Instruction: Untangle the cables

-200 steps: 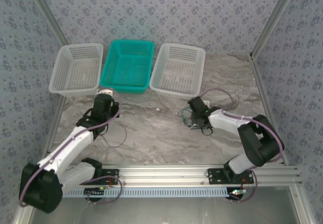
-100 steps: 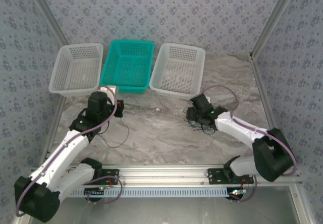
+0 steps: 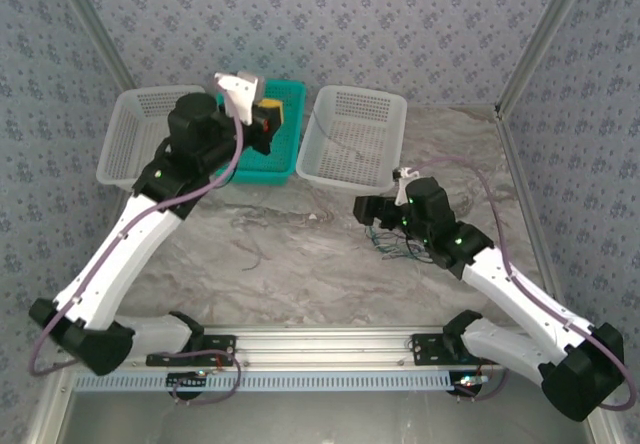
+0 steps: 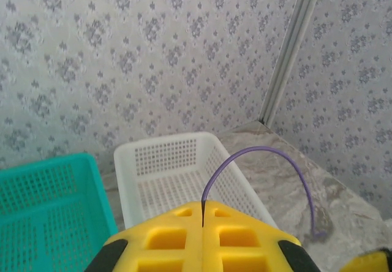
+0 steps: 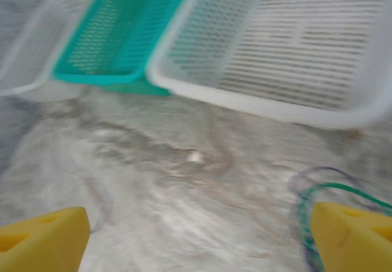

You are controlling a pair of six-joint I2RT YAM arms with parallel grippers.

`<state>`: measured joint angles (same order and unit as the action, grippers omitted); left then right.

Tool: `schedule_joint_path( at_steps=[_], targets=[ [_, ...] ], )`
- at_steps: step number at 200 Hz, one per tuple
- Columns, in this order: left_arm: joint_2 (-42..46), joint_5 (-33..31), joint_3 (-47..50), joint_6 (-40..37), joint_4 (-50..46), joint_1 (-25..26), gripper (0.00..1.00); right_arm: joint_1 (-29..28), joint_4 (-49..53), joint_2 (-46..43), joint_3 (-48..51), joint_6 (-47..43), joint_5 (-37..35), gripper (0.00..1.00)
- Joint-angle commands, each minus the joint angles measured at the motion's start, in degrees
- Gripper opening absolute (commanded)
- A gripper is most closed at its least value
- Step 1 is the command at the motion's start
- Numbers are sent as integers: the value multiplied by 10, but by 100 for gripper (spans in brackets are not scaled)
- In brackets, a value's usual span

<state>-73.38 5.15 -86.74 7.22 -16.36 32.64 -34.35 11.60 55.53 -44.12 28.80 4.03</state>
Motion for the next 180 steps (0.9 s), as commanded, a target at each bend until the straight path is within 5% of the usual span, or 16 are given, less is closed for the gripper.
schedule_joint_path(
  at_steps=[1, 48, 75, 108, 154, 180],
  targets=[
    [-41, 9, -69, -18, 5, 3, 0, -20, -113, 11, -3, -70, 101, 99],
    [-73, 62, -138, 17, 18, 10, 0, -26, -313, 150, -30, -204, 60, 100],
    [-71, 77, -143, 34, 29, 18, 0, -23, -423, 274, -90, -231, 89, 92],
    [-61, 59, -143, 34, 17, 19, 0, -20, -438, 380, -176, -203, 131, 68],
    [-22, -1, -116, 25, -5, 16, 0, -18, -420, 379, -188, -192, 133, 0],
    [6, -29, -72, 25, -7, 10, 0, -21, -381, 317, -192, -182, 140, 0]
  ],
)
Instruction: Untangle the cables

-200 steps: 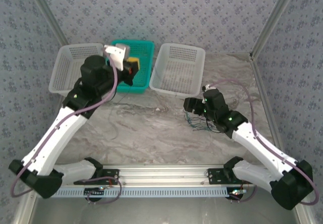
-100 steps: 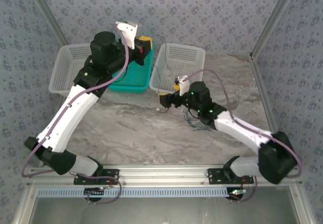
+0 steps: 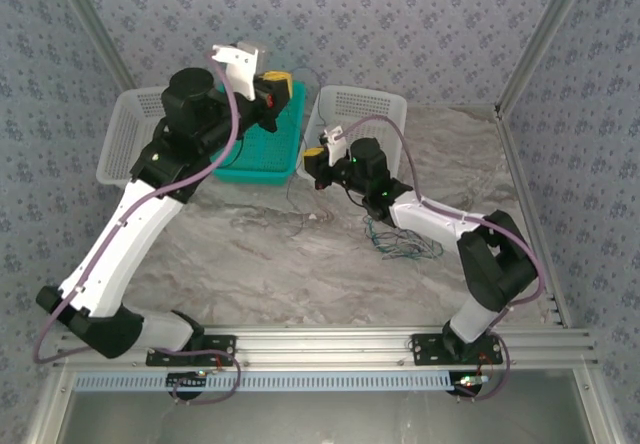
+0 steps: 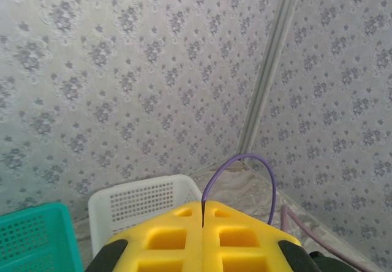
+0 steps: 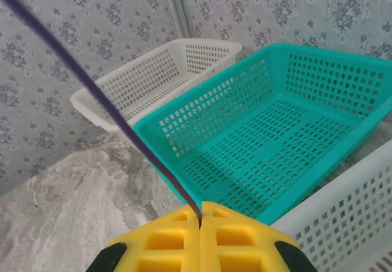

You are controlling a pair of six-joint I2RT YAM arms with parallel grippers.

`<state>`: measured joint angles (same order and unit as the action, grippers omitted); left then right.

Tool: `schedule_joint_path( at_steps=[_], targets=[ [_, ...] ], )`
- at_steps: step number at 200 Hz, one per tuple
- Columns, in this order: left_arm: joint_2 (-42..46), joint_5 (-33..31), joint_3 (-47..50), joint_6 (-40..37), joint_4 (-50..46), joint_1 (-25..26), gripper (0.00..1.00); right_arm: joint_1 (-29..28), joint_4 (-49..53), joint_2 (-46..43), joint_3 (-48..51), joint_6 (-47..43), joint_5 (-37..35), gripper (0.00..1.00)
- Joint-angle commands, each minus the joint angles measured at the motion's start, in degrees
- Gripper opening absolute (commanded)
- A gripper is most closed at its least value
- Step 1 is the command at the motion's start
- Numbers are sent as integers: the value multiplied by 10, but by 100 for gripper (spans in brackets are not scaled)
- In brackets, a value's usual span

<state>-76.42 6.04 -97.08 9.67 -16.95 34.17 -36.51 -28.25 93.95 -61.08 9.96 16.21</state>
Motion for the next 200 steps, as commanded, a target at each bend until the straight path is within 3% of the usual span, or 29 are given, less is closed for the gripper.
schedule_joint_path(
  at_steps=[1, 43, 78, 113, 156, 200],
  targets=[
    [38, -39, 34, 1, 0, -5, 0, 1, 20, -70, -23, 7, 18, 0],
    [104, -53, 166, 32, 49, -10, 6, 9, 136, -147, -108, 5, -4, 0],
    [142, -41, 226, 47, 62, -11, 57, 38, 205, -133, -212, 15, -63, 0],
    [198, -23, 305, 68, 76, -9, 77, 118, 260, -53, -339, 63, -94, 0],
    [260, -23, 383, 88, 45, -7, 85, 194, 255, 94, -423, 112, -31, 0],
    [300, -42, 434, 98, 22, -6, 86, 195, 317, 200, -400, 140, -95, 0]
  ],
)
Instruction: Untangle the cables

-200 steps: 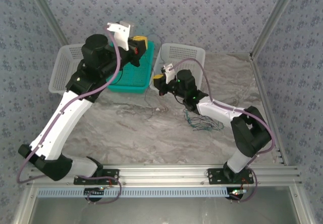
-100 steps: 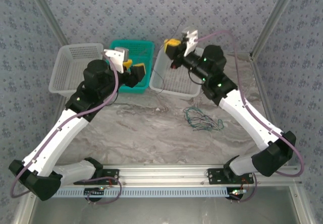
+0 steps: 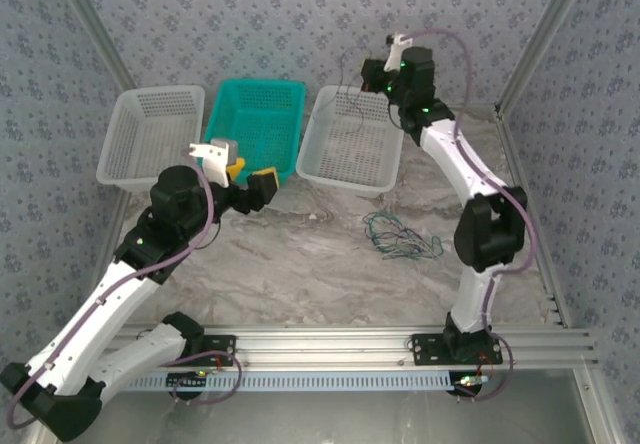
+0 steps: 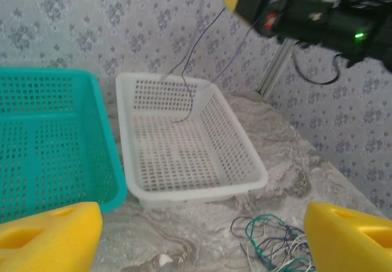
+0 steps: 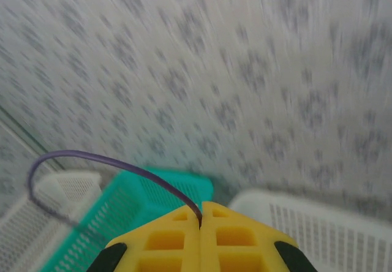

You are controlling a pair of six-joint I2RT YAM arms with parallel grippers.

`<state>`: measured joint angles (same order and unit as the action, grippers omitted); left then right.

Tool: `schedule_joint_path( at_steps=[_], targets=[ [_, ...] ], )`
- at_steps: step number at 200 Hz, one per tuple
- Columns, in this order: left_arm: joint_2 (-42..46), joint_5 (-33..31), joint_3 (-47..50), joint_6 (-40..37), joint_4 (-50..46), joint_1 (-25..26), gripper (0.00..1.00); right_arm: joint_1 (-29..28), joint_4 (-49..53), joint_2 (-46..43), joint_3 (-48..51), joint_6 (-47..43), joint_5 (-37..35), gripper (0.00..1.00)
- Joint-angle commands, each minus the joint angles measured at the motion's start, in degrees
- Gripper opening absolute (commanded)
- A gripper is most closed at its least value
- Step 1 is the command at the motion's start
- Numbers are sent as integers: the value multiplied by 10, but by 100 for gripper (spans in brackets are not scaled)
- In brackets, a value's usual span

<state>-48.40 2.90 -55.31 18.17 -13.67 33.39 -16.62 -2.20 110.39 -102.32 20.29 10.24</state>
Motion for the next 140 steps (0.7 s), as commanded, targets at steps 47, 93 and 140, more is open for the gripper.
schedule_joint_path(
  at_steps=[47, 93, 140],
  targets=[
    [17, -20, 24, 6, -21, 2, 87, 7, 260, 91, -68, 96, -35, 40],
    [-21, -4, 28, 31, 1, 8, 88, 8, 364, 21, -113, 91, -20, 59],
    [-87, -4, 67, 72, 82, 66, 84, 26, 351, -140, 28, 92, 21, 62]
  ],
)
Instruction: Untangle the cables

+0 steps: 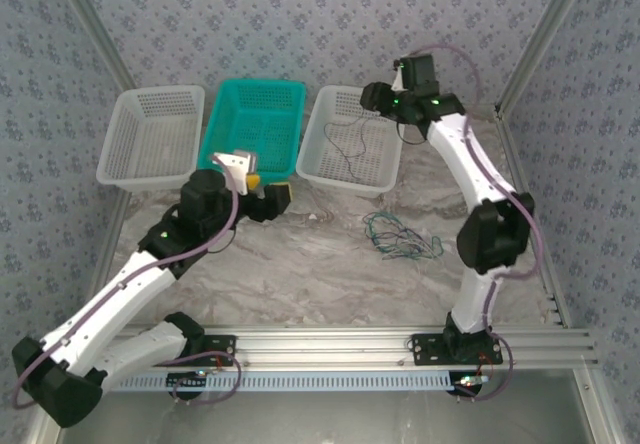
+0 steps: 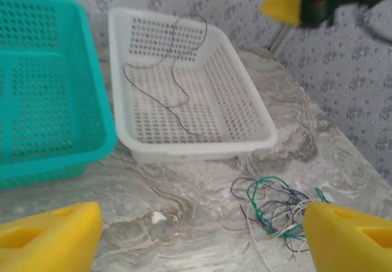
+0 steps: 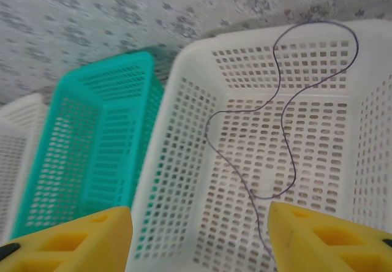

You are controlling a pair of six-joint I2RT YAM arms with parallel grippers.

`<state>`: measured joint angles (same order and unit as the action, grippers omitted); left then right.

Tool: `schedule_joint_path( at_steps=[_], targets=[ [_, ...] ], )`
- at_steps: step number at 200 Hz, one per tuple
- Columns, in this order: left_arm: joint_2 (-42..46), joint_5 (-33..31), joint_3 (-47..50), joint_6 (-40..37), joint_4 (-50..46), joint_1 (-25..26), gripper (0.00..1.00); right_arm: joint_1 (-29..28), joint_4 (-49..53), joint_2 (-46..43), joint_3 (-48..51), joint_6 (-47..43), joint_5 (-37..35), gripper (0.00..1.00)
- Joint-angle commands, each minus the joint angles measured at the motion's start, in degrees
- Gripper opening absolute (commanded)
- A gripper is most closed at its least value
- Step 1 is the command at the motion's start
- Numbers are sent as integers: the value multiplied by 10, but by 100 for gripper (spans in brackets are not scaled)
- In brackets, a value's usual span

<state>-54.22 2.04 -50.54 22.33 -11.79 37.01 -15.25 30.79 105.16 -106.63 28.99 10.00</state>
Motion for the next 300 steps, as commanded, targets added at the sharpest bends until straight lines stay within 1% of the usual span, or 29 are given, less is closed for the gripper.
schedule_joint_path(
  at_steps=[1, 15, 30, 52, 74, 94, 114, 136, 155, 175, 185, 191, 206, 214, 239, 251, 265, 273, 288, 300],
  targets=[
    [-32, 4, 21, 32, 66, 31, 84, 12, 20, -95, 77, 5, 21, 62],
    [-65, 0, 27, 40, 95, 63, 83, 13, -4, -173, 179, 16, -26, 62],
    [-110, -18, 24, 39, 112, 99, 83, 15, -23, -249, 293, 32, -72, 62],
    [-181, -33, 15, 49, 146, 141, 82, 17, -35, -327, 449, 51, -99, 62],
    [-243, -34, 0, 59, 180, 170, 81, 17, -46, -361, 552, 60, -93, 62],
    [-289, -41, -20, 57, 189, 184, 81, 15, -54, -346, 603, 58, -70, 62],
    [-313, -44, -26, 61, 202, 186, 81, 5, -57, -302, 624, 44, -69, 64],
    [-325, -48, -31, 60, 201, 186, 82, -6, -65, -260, 631, 29, -81, 63],
    [-331, -54, -32, 63, 195, 186, 82, -13, -93, -236, 640, 35, -62, 59],
    [-345, -56, -48, 80, 167, 186, 82, -20, -113, -215, 649, 45, -54, 50],
    [-354, -56, -59, 93, 151, 185, 82, -25, -121, -208, 652, 48, -52, 43],
    [-358, -57, -62, 102, 147, 185, 82, -27, -123, -205, 653, 50, -51, 35],
    [-364, -69, -60, 128, 151, 185, 82, -34, -128, -205, 658, 50, -47, 10],
    [-366, -75, -58, 141, 155, 184, 82, -36, -128, -210, 660, 53, -45, 0],
    [-383, -85, -68, 208, 123, 169, 82, -38, -138, -246, 672, 55, -17, 0],
    [-391, -77, -69, 245, 109, 155, 80, -42, -143, -267, 675, 50, 6, 0],
    [-398, -66, -57, 285, 117, 141, 76, -53, -143, -288, 674, 43, 22, 0],
    [-401, -60, -50, 303, 125, 133, 72, -58, -142, -297, 673, 36, 33, 0],
    [-404, -55, -39, 330, 132, 123, 57, -75, -142, -306, 670, 27, 51, 0],
    [-409, -56, -38, 349, 126, 118, 53, -90, -138, -309, 667, 21, 49, 0]
  ],
)
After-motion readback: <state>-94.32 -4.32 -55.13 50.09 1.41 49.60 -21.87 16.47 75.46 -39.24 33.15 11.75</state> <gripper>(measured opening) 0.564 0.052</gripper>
